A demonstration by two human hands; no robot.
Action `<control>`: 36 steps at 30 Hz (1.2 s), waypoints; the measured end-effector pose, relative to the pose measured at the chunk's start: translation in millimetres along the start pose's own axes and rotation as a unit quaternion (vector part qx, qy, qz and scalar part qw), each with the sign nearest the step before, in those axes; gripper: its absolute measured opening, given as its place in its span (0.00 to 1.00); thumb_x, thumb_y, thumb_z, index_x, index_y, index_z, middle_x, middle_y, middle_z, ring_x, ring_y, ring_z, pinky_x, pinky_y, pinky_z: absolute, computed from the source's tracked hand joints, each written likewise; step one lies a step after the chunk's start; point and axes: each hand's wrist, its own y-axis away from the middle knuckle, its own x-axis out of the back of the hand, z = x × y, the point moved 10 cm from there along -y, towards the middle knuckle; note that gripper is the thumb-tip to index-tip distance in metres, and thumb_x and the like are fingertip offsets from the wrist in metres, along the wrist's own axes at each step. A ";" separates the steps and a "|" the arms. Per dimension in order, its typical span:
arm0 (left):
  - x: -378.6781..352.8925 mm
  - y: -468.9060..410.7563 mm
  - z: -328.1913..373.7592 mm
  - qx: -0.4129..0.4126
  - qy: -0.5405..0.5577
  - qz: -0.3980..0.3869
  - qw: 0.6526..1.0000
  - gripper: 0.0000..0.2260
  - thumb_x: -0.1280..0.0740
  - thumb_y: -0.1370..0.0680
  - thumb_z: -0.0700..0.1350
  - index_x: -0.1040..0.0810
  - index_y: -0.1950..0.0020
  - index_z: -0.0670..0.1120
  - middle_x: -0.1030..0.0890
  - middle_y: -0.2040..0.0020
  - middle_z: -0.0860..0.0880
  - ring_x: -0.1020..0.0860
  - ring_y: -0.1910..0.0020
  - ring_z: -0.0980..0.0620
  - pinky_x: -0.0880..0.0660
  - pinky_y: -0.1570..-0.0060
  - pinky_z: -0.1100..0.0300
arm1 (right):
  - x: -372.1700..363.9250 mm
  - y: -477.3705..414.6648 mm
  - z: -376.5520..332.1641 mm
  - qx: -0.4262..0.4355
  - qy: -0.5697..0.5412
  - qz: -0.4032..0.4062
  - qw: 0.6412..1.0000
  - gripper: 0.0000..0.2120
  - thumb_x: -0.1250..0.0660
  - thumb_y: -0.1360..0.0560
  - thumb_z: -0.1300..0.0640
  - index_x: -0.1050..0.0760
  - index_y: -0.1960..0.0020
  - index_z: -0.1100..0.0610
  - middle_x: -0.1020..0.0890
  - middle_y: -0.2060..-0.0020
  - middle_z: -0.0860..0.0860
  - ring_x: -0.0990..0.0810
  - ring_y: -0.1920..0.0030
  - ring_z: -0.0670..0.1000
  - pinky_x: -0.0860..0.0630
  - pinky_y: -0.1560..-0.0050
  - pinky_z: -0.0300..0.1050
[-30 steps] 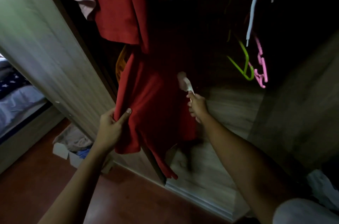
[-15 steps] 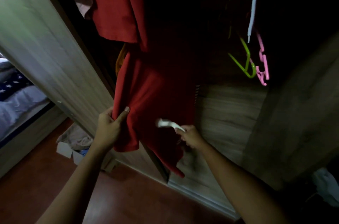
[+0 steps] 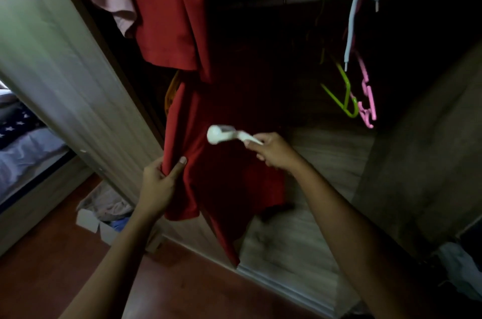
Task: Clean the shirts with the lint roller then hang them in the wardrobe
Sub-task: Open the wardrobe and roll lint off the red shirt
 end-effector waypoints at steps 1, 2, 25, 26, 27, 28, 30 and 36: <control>-1.5 0.5 1.3 -0.002 -0.003 -0.002 1.000 0.09 0.30 0.20 0.46 0.17 0.48 0.41 0.13 0.55 0.40 0.14 0.56 0.40 0.17 0.55 0.44 | -9.7 3.6 8.0 -0.006 0.026 -0.031 0.999 0.11 0.32 0.21 0.48 0.19 0.48 0.56 0.28 0.74 0.53 0.34 0.83 0.44 0.40 0.80 0.33; -3.3 0.7 1.4 -0.003 -0.005 -0.006 1.000 0.10 0.30 0.20 0.46 0.17 0.47 0.40 0.13 0.55 0.40 0.14 0.56 0.39 0.17 0.55 0.44 | -17.4 7.4 15.4 -0.013 0.043 -0.057 0.997 0.11 0.31 0.22 0.47 0.18 0.48 0.55 0.28 0.74 0.53 0.33 0.82 0.45 0.39 0.79 0.35; -22.6 18.3 21.5 -0.034 0.020 -0.020 0.999 0.06 0.32 0.20 0.39 0.20 0.56 0.43 0.16 0.70 0.54 0.20 0.72 0.61 0.25 0.72 0.67 | 5.5 -6.2 7.7 -0.027 -0.024 0.013 0.999 0.10 0.35 0.21 0.44 0.21 0.53 0.49 0.30 0.75 0.50 0.37 0.81 0.47 0.42 0.78 0.35; -22.2 18.4 20.8 -0.033 0.019 -0.022 0.999 0.06 0.32 0.20 0.40 0.20 0.56 0.43 0.16 0.69 0.54 0.19 0.71 0.60 0.25 0.71 0.66 | 14.1 -11.7 5.3 -0.029 -0.041 0.038 0.998 0.09 0.35 0.21 0.45 0.21 0.52 0.50 0.29 0.74 0.50 0.36 0.81 0.46 0.42 0.78 0.34; -21.4 18.7 20.3 -0.033 0.016 -0.024 0.999 0.06 0.32 0.20 0.41 0.19 0.56 0.43 0.16 0.69 0.53 0.19 0.71 0.59 0.24 0.71 0.66 | 23.1 -18.1 2.7 -0.032 -0.055 0.061 0.996 0.09 0.35 0.21 0.45 0.21 0.51 0.50 0.29 0.74 0.50 0.36 0.82 0.46 0.42 0.78 0.34; -20.5 18.9 18.9 -0.032 0.011 -0.025 0.999 0.06 0.32 0.20 0.42 0.19 0.56 0.43 0.15 0.68 0.52 0.18 0.70 0.57 0.24 0.70 0.64 | 31.8 -24.1 -0.2 -0.035 -0.066 0.082 0.994 0.10 0.35 0.21 0.45 0.21 0.50 0.51 0.29 0.73 0.50 0.36 0.82 0.46 0.42 0.78 0.34; -18.6 18.7 16.4 -0.029 0.008 -0.026 0.999 0.06 0.31 0.20 0.43 0.18 0.55 0.42 0.14 0.65 0.49 0.16 0.67 0.53 0.21 0.68 0.61 | 46.3 -34.8 -5.3 -0.038 -0.080 0.115 0.989 0.13 0.36 0.20 0.44 0.21 0.47 0.52 0.29 0.73 0.50 0.35 0.82 0.45 0.41 0.78 0.34; -16.5 18.2 17.3 -0.023 0.010 -0.028 0.999 0.06 0.31 0.20 0.43 0.18 0.55 0.42 0.14 0.63 0.46 0.15 0.65 0.50 0.20 0.66 0.59 | 30.7 -43.1 21.5 -0.055 -0.051 0.113 0.991 0.13 0.39 0.19 0.44 0.23 0.45 0.53 0.29 0.72 0.51 0.35 0.84 0.43 0.40 0.81 0.33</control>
